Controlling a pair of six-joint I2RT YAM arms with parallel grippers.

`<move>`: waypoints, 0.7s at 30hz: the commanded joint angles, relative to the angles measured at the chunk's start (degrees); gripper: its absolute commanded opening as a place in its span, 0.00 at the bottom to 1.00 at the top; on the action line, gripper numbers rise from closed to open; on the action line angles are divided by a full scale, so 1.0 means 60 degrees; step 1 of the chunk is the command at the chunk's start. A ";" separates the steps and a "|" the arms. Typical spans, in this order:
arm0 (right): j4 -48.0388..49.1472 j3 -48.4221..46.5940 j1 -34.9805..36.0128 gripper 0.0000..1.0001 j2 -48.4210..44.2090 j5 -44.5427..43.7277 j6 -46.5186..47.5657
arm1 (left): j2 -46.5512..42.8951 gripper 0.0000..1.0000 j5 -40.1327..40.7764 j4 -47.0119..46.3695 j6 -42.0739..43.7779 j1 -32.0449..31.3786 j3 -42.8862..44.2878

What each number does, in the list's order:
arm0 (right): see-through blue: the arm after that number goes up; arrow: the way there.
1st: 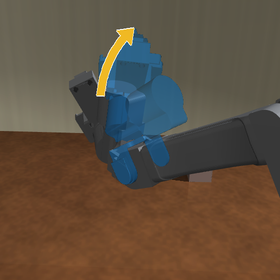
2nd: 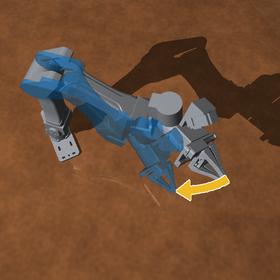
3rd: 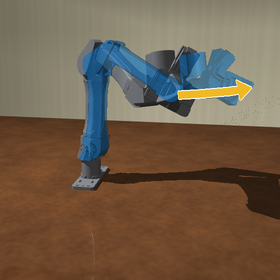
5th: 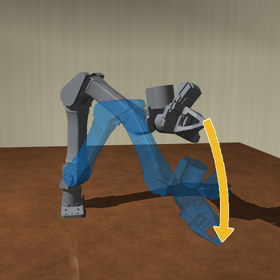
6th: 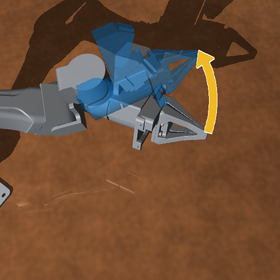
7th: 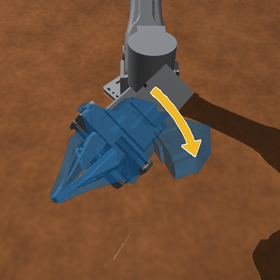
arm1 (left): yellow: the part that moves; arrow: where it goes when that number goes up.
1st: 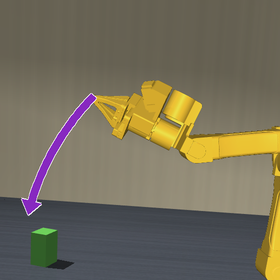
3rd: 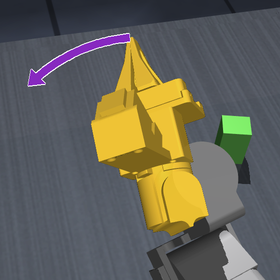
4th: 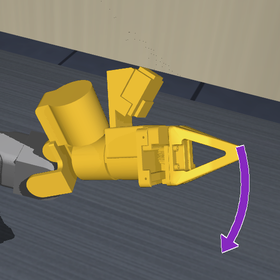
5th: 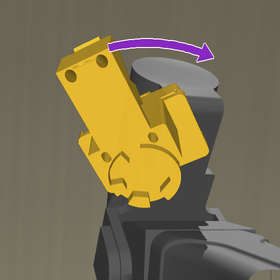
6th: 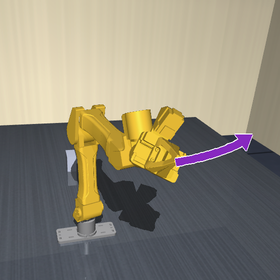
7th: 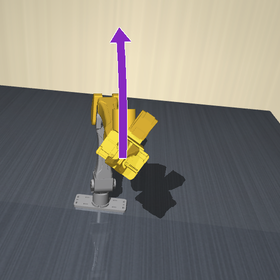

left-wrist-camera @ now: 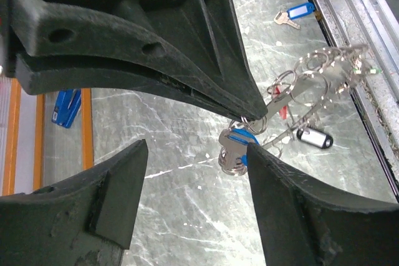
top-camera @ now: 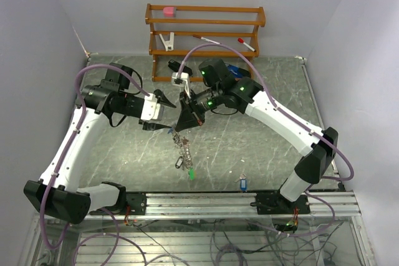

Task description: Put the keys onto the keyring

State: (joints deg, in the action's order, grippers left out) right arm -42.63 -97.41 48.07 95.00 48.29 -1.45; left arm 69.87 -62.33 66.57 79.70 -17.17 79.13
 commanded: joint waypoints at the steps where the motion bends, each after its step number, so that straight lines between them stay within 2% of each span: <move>1: 0.0426 0.0134 -0.0031 0.00 -0.0250 0.0240 -0.0123 | 0.0016 0.72 -0.0632 -0.0426 -0.0341 -0.0119 0.0257; 8: 0.0721 0.0291 -0.0195 0.00 -0.0348 0.0286 -0.0282 | -0.0012 0.59 -0.0747 0.0058 -0.0166 -0.0199 0.0270; 21: 0.0930 0.0262 -0.0423 0.00 -0.0378 0.0300 -0.0566 | -0.0023 0.52 -0.0628 -0.0209 -0.0283 -0.0492 -0.0144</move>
State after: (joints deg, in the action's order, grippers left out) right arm -39.64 -95.22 45.71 94.87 48.34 -3.92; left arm 69.97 -63.96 66.26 78.30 -19.27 79.11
